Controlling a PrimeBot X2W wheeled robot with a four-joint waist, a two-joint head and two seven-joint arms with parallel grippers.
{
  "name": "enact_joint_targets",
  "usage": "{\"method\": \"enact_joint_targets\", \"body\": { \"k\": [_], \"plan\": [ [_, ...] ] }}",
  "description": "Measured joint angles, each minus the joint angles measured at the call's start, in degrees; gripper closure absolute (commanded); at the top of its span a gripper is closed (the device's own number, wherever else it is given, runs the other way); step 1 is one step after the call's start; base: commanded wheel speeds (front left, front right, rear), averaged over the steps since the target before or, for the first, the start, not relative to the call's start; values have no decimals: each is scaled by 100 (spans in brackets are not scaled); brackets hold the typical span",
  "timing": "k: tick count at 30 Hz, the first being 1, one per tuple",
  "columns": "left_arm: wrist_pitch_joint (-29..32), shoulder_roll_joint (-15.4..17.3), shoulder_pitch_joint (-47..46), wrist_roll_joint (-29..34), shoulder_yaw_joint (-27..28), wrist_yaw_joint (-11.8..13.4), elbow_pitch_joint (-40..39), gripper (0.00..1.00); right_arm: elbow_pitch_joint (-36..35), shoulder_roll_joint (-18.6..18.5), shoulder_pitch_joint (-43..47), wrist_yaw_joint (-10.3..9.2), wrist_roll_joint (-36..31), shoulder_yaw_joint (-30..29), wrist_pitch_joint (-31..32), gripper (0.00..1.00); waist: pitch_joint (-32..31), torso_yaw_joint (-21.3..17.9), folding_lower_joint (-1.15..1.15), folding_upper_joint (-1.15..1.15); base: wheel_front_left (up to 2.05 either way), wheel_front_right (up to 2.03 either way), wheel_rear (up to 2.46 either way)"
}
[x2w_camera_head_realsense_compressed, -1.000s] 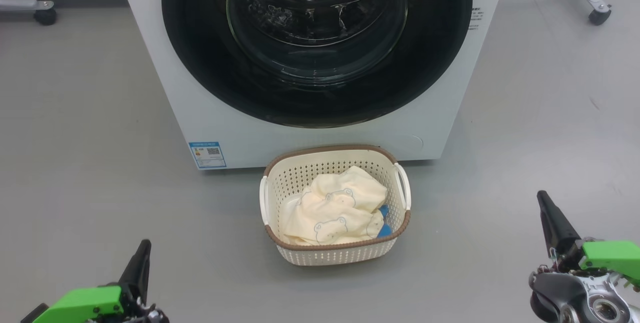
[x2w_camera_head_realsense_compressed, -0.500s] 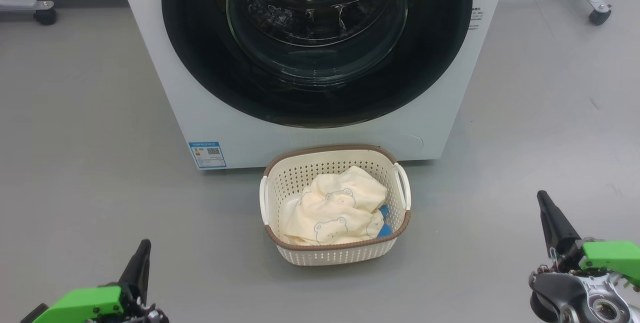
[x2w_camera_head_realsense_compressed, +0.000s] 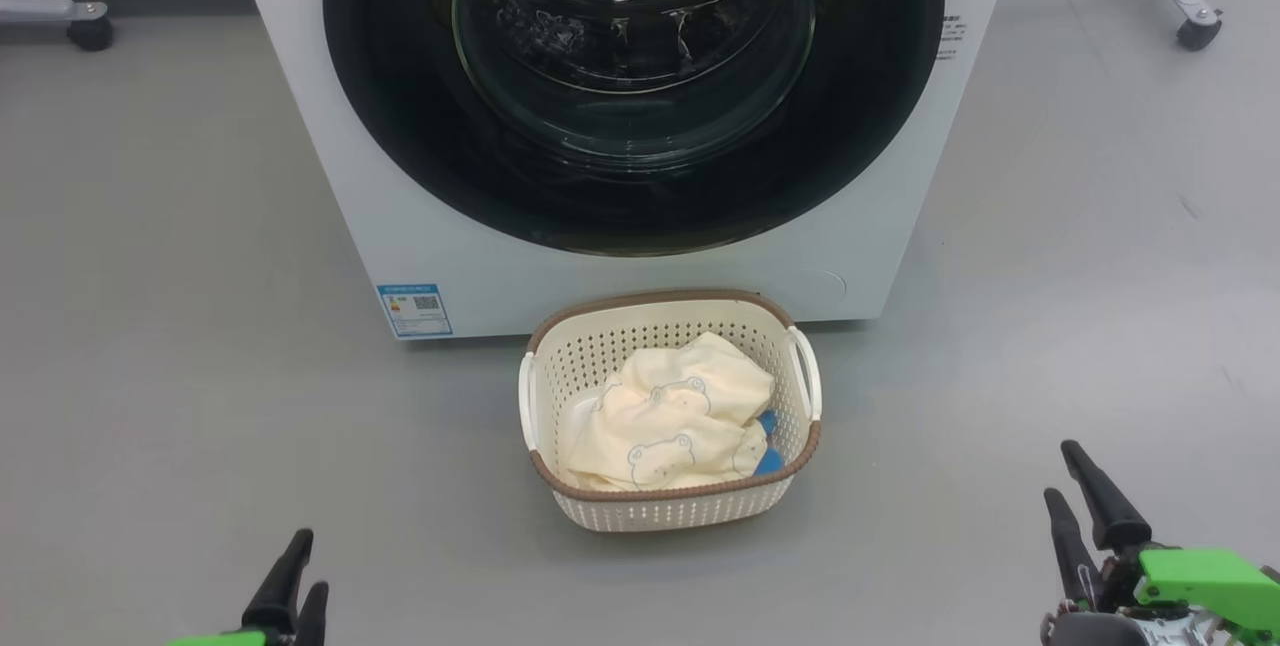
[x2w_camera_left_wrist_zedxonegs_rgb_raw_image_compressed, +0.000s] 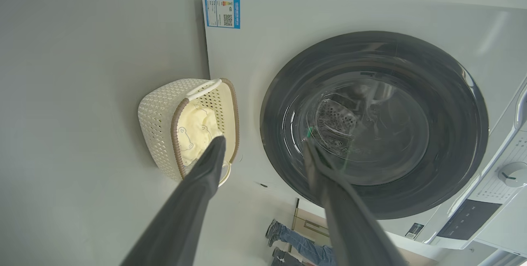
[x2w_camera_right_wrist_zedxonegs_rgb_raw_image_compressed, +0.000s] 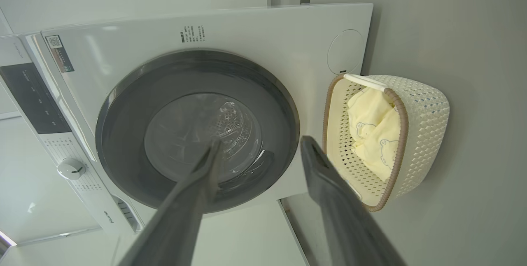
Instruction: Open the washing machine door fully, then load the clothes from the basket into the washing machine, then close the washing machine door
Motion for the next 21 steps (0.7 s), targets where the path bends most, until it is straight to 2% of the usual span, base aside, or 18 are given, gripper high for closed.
{"method": "enact_joint_targets", "body": {
  "k": [21],
  "plan": [
    [-357,-1,-68,214,-136,2,-108,0,-258,1,12,0,-297,88,-358,0,-10,-1,0,0,0,0,0]
  ]
}}
